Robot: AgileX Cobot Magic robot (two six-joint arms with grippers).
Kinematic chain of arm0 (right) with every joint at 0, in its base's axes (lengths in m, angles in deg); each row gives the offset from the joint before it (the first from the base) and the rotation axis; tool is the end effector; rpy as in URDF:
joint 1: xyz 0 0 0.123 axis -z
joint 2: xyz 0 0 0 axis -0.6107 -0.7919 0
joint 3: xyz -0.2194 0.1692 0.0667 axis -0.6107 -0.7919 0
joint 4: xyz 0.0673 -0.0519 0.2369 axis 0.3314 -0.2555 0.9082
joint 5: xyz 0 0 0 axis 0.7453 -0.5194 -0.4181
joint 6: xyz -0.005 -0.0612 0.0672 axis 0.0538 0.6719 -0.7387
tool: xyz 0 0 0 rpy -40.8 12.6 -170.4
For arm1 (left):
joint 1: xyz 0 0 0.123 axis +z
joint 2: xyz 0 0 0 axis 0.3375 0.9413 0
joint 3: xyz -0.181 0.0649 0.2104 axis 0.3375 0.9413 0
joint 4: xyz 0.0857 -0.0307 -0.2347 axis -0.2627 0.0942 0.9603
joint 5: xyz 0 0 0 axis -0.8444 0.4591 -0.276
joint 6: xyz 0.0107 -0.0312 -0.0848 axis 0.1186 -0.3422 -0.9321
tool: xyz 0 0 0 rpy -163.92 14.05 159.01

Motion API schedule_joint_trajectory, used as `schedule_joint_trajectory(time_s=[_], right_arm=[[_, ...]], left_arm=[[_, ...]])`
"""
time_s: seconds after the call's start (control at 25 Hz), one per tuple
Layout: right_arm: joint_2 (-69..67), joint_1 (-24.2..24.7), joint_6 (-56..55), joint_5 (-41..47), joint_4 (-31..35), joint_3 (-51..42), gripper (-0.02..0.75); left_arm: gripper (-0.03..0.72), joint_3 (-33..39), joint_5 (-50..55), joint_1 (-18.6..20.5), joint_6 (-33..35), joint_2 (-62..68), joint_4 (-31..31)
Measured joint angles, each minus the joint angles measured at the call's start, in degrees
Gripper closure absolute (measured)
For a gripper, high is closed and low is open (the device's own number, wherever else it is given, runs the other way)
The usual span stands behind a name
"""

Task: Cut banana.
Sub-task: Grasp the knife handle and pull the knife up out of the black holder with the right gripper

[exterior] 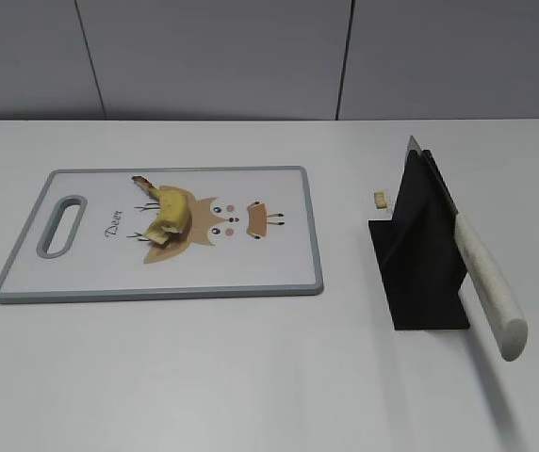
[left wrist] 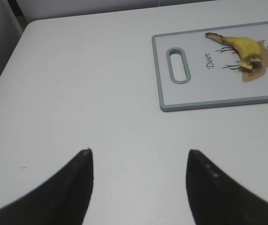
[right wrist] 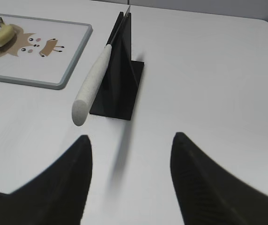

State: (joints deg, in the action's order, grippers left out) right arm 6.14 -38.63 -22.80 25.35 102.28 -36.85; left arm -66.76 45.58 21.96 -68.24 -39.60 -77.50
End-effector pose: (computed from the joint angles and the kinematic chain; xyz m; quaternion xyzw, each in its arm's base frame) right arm -0.0081 0.0199 0.2832 -0.0849 0.8332 0.0866 0.5396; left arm -0.0035 -0.0057 0.2712 0.0915 0.8588 0.0371 0.5027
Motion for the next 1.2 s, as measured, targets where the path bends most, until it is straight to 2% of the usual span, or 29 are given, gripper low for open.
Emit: schedule_joint_trajectory(time_s=[1.2], right_arm=[[0.00,0.00,0.00,0.05,0.00,0.00,0.316]], left_arm=[[0.097,0.00,0.00,0.00,0.00,0.00,0.05]])
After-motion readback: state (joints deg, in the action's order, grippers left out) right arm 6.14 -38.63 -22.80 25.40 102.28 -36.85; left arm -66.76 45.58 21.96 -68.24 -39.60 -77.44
